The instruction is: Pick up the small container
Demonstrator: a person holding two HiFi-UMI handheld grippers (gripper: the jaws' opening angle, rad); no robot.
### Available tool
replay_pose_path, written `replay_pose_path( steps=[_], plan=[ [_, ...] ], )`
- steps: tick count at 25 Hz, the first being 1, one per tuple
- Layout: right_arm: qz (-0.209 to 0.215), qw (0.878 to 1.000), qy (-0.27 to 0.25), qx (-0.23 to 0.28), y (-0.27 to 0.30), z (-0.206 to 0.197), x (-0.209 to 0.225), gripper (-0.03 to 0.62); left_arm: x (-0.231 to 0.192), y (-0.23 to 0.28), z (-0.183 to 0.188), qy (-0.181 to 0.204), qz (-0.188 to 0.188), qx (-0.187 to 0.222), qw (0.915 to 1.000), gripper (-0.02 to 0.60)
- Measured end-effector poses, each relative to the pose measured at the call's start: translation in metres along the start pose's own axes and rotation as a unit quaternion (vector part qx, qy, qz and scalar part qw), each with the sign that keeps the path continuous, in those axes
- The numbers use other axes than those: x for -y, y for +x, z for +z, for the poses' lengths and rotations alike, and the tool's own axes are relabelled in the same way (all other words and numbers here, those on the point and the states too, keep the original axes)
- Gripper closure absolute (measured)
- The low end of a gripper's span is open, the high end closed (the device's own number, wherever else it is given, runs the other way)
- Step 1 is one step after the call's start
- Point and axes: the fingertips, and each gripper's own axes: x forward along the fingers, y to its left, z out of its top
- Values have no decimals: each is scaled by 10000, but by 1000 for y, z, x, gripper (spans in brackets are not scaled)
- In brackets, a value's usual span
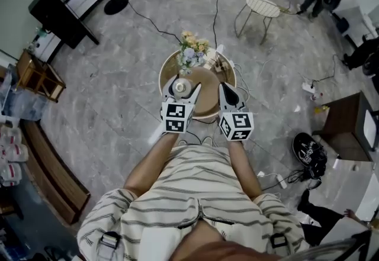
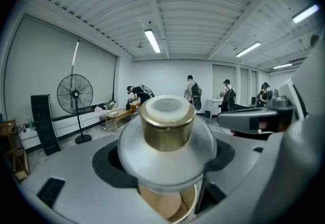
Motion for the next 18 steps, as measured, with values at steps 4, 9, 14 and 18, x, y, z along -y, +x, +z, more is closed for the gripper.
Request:
replay_pose_path(
  steps=[4,9,14,18],
  plan=[
    [-26,10000,5,54,1,2,5,586,-2,0,0,33,15,11,10000,250],
    [-82,9999,39,77,2,3,11,586,-3,0,5,43,9,72,10000,250],
    [-76,9999,11,88,9,5,13,586,-3,4,11,30,-25,158,9999,250],
    [-45,9999,-22,141,18,8,12,586,-10,7,13,17,-10,235,9997,250]
  ],
)
